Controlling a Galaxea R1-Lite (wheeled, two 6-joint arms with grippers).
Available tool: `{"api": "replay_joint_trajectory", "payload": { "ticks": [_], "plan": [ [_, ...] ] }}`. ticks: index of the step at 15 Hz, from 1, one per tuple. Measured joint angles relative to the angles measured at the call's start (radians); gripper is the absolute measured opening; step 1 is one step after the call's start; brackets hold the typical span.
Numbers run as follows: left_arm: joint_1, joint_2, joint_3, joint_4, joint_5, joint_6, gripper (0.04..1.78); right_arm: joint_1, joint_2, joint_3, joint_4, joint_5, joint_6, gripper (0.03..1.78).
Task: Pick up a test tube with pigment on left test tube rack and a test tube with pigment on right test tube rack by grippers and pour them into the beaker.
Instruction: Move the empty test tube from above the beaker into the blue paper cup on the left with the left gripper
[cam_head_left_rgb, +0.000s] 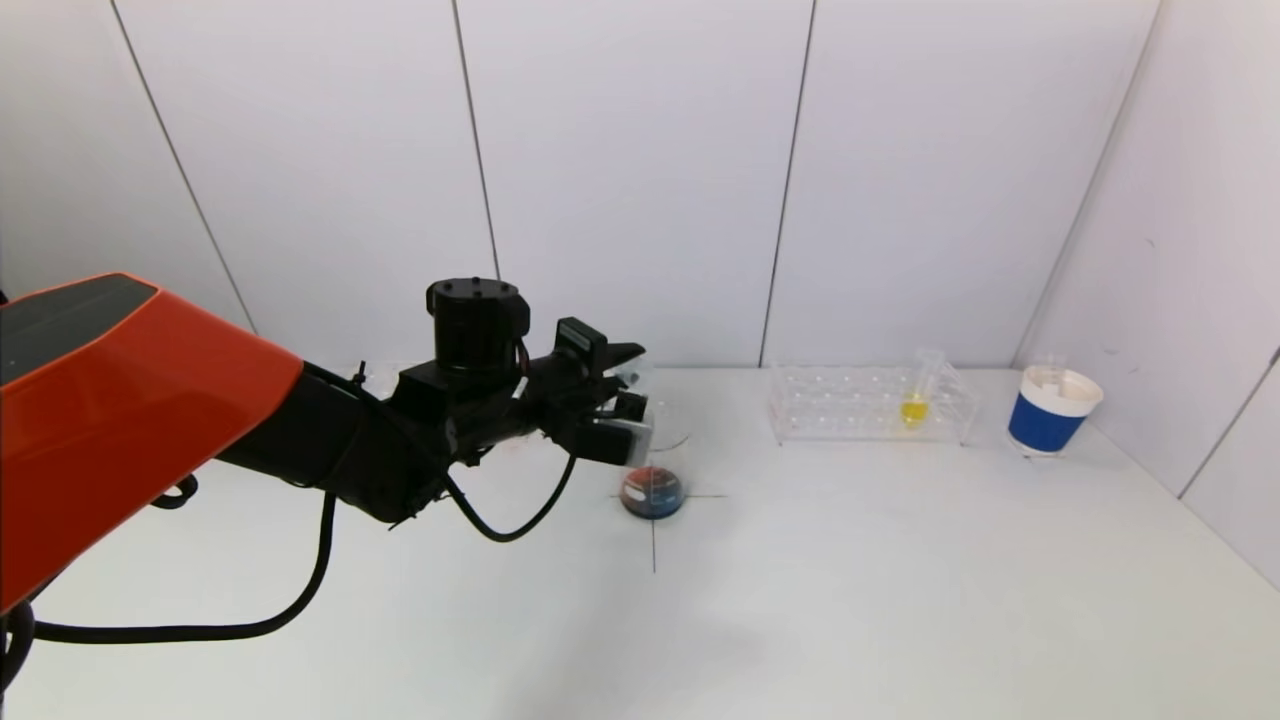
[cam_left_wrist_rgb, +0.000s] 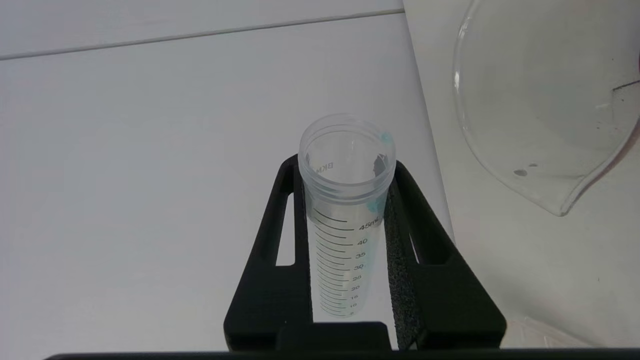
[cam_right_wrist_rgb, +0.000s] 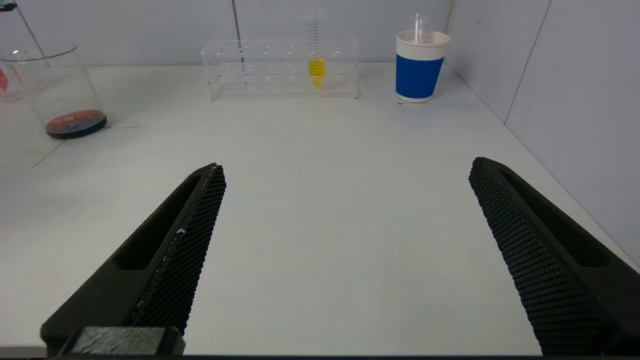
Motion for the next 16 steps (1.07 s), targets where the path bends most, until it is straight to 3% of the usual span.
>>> {"api": "replay_joint_trajectory", "payload": {
  "ticks": [16],
  "plan": [
    [0.005,-0.064,-0.08,0.096,0.067,-0.437,0.44,0.0,0.0,0.0,0.0,0.0,0.0,1.77]
  ]
}}
